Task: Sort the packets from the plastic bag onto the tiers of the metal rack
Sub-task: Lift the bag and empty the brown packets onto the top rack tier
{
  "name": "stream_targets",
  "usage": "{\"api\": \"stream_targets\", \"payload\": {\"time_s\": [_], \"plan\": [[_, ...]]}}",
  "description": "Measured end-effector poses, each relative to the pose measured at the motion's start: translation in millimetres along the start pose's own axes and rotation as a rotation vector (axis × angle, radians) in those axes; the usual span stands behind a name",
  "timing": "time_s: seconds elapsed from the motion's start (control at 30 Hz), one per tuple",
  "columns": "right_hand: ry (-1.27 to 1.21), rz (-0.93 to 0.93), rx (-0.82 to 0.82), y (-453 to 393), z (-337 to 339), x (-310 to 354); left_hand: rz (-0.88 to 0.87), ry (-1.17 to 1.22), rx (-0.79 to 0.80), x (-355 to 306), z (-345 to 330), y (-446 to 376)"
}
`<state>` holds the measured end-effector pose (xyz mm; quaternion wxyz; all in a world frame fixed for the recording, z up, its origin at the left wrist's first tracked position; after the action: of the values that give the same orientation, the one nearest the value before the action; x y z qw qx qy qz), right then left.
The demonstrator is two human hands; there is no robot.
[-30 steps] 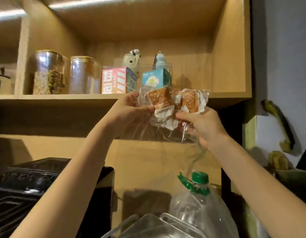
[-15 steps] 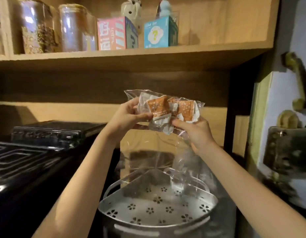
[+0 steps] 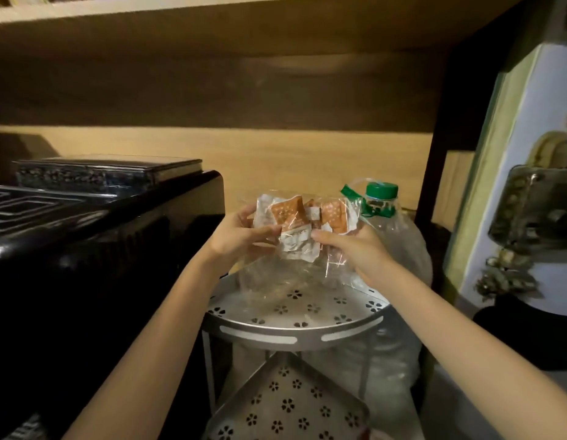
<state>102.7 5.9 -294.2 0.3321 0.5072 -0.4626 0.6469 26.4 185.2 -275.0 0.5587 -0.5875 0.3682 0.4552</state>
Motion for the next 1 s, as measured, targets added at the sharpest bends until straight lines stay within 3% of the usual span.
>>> {"api": "stream_targets", "payload": {"time_s": [0.23,0.4,0.6,0.9,1.0], "plan": [[-0.277,-0.127,0.114,6,0,-7,0.076,0.106,0.028,6,-3,3],[-0.325,-0.120,-0.164,4,28,-12,0.017,0.026,-0.061,5,7,5],[-0.268,0.019,-0.210,8,45,7,0.004,0.041,-0.073,-1,12,9],[-0.204,0.155,-0.146,14,45,48,-0.184,-0.068,-0.080,-44,11,11],[-0.287,0.158,-0.093,12,47,65,-0.222,-0.047,-0.117,-57,11,10]]}}
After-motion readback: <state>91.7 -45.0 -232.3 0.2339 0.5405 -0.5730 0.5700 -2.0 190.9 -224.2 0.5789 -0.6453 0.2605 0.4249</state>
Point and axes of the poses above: each hand's wrist, its own y-axis away from the middle knuckle, its own z-axis out of the back of the hand, x = y × z, the point moved 6 cm from there along -y, towards the middle knuckle, and after that the axes turned 1 degree about -y, right-handed, at the moved point
